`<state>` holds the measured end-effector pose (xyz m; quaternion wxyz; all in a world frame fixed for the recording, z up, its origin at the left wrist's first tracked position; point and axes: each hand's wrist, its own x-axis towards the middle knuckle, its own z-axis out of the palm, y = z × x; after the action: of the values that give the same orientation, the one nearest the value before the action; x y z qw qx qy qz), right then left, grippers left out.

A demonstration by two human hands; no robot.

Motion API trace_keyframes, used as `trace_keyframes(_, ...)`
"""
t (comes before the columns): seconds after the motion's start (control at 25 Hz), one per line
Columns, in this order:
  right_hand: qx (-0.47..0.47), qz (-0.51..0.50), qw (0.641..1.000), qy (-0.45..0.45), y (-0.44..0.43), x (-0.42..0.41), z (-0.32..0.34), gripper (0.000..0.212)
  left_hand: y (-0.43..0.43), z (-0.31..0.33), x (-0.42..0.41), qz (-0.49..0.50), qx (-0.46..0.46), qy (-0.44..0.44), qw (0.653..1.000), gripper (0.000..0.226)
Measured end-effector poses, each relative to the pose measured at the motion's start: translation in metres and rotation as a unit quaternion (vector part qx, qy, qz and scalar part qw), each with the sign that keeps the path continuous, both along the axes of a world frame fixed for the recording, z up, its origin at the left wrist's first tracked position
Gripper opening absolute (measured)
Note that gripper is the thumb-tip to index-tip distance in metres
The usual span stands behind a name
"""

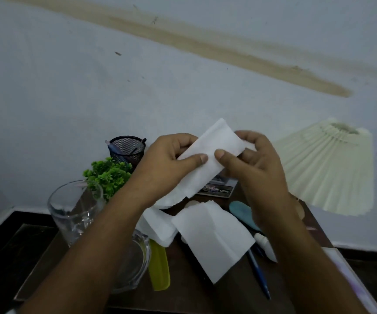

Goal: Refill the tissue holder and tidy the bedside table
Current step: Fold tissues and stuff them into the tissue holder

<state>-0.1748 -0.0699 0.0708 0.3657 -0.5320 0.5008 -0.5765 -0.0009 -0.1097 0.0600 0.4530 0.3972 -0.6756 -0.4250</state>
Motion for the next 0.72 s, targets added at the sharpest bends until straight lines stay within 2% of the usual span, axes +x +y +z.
trace_keyframes(0.08,0.029,0.036,0.997,-0.06,0.004,-0.002,-0.014,0.038,0.003,-0.002,-0.009,-0.022,0.03,0.029,0.999,0.016)
trace_keyframes(0.24,0.022,0.021,0.997,-0.066,0.001,-0.016,-0.023,0.024,0.004,-0.007,-0.017,-0.044,0.067,0.072,0.994,0.016)
trace_keyframes(0.36,0.024,0.037,0.995,-0.086,-0.001,-0.019,-0.021,0.024,0.005,-0.01,-0.022,-0.022,0.077,0.101,0.992,0.017)
trace_keyframes(0.44,0.031,0.048,0.995,-0.088,-0.001,-0.017,-0.021,0.025,0.005,-0.013,-0.026,-0.001,0.054,0.116,0.992,0.017)
trace_keyframes(0.52,0.023,0.001,0.997,-0.076,-0.004,-0.017,-0.022,0.02,0.004,-0.016,-0.029,0.021,0.003,0.106,0.994,0.028)
trace_keyframes(0.56,0.008,-0.032,0.997,-0.071,-0.006,-0.018,-0.023,0.02,0.003,-0.017,-0.029,0.022,-0.015,0.098,0.995,0.026)
trace_keyframes(0.64,-0.029,-0.071,0.995,-0.07,-0.008,-0.022,-0.023,0.022,0.0,-0.019,-0.028,0.013,-0.021,0.08,0.997,0.019)
trace_keyframes(0.72,-0.039,-0.041,0.996,-0.067,-0.006,-0.026,-0.023,0.017,0.0,-0.019,-0.028,-0.009,0.004,0.08,0.997,0.026)
